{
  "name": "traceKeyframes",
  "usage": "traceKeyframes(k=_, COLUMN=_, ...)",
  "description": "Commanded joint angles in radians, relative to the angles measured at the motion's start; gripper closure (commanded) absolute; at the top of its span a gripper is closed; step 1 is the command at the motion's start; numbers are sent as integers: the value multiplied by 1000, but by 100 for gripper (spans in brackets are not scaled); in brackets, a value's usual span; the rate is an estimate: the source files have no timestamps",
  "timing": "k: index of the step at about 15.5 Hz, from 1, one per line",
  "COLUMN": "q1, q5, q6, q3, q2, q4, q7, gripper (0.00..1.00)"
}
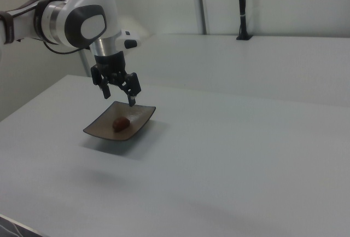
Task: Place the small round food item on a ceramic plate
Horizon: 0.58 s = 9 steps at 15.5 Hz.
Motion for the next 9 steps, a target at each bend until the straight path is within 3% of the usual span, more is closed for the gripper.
traceKeyframes(k=1, q1=4, q5=-14, q6=2, q3=-5, q2=-16, q4=-13, q7=-21, gripper=0)
traceKeyframes(k=9, q1=9, q5=-90, q6=-126, q3=-3, q2=-19, q4=33, q7=-5, gripper=0)
